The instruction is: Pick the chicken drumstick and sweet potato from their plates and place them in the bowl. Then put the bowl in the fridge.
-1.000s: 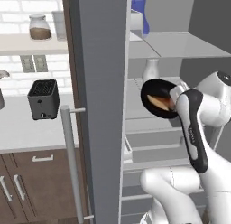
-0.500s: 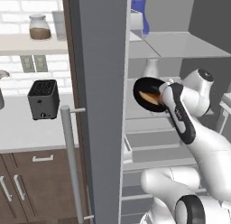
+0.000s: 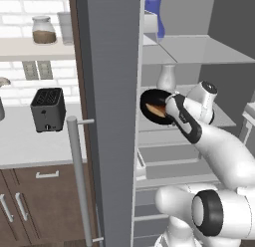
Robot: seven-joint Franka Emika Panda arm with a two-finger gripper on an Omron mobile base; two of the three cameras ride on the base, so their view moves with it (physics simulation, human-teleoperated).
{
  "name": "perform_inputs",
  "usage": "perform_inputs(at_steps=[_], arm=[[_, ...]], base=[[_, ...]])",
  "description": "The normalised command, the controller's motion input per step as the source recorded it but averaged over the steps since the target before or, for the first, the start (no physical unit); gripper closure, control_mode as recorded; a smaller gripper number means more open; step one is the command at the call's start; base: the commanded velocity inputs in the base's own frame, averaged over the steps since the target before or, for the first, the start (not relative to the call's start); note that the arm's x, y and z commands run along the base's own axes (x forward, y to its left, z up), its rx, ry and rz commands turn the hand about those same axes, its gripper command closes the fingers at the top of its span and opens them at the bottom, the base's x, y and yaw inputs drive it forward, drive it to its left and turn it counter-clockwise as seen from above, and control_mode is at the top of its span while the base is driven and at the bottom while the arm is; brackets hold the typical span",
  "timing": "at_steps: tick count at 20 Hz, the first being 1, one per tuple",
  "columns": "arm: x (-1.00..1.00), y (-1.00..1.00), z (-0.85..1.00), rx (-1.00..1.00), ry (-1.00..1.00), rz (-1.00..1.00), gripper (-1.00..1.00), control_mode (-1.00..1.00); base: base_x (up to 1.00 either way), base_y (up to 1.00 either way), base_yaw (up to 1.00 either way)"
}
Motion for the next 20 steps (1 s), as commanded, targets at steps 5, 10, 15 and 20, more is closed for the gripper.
perform_inputs(at_steps=[5, 10, 15, 20], arm=[[0.25, 0.00, -0.30, 0.00, 0.00, 0.00, 1.00, -1.00], [0.29, 0.00, -0.24, 0.00, 0.00, 0.00, 1.00, -1.00], [0.24, 0.00, -0.16, 0.00, 0.00, 0.00, 1.00, -1.00], [0.29, 0.00, -0.17, 0.00, -0.01, 0.00, 1.00, -1.00]], base=[[0.00, 0.00, 0.00], [0.00, 0.00, 0.00], [0.00, 0.00, 0.00], [0.00, 0.00, 0.00]])
